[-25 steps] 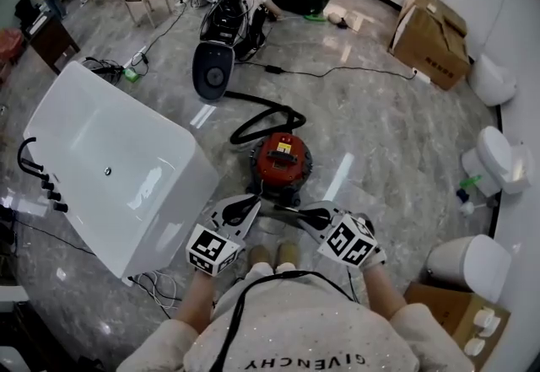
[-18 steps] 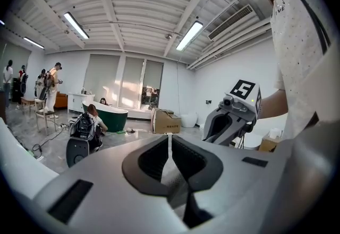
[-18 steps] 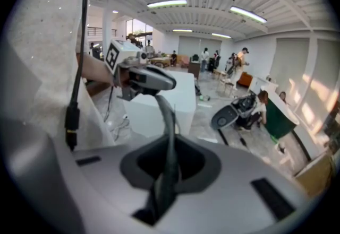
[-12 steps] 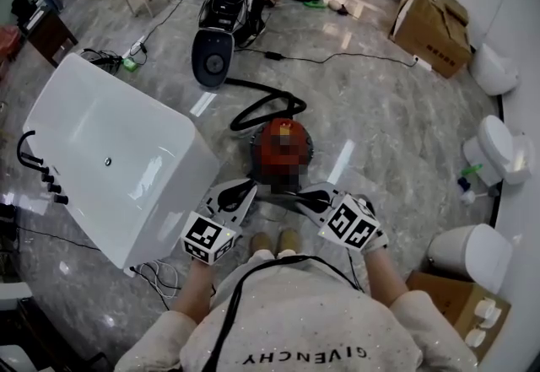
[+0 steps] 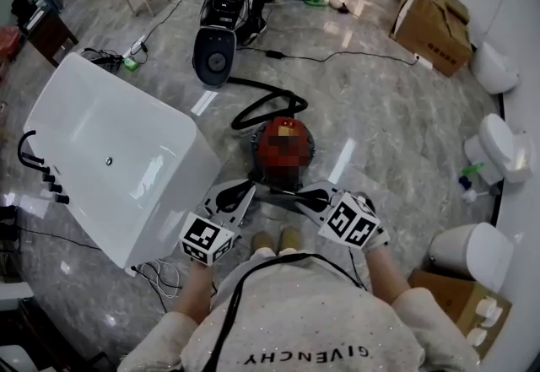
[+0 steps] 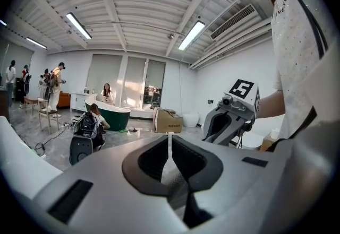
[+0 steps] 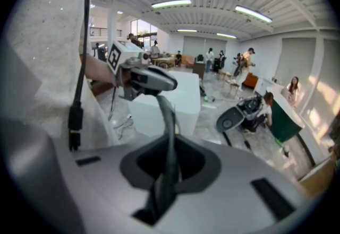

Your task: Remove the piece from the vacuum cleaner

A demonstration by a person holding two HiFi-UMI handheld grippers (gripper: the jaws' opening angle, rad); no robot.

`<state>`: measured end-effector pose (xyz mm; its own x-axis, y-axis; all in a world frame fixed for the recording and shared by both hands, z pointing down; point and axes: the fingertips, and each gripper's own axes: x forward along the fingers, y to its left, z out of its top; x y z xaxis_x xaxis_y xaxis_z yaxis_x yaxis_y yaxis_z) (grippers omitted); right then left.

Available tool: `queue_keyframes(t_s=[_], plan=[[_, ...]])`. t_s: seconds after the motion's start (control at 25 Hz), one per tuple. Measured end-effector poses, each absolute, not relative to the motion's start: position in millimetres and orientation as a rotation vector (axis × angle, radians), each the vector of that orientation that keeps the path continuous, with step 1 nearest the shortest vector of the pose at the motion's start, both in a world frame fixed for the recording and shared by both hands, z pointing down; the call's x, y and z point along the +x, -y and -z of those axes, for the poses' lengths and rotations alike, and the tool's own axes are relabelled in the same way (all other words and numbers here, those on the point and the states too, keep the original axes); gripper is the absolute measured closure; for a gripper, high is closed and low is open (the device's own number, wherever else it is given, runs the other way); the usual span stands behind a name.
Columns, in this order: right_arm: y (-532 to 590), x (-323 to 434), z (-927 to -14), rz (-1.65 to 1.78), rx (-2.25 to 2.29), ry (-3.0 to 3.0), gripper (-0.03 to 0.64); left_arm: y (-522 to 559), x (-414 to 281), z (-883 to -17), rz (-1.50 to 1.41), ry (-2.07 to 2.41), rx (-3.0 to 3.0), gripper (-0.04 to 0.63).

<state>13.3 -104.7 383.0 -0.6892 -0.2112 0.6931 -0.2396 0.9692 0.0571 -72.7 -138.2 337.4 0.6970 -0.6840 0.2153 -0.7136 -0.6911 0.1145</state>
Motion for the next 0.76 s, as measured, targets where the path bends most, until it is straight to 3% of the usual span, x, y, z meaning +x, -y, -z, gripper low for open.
queue_keyframes(t_s=[0.76], plan=[[100.0,10.7,-389.5,-0.059,0.280,2.335,0.577,134.8,-78.6,-342.7,-0.228,1.153,2.691,0.552]])
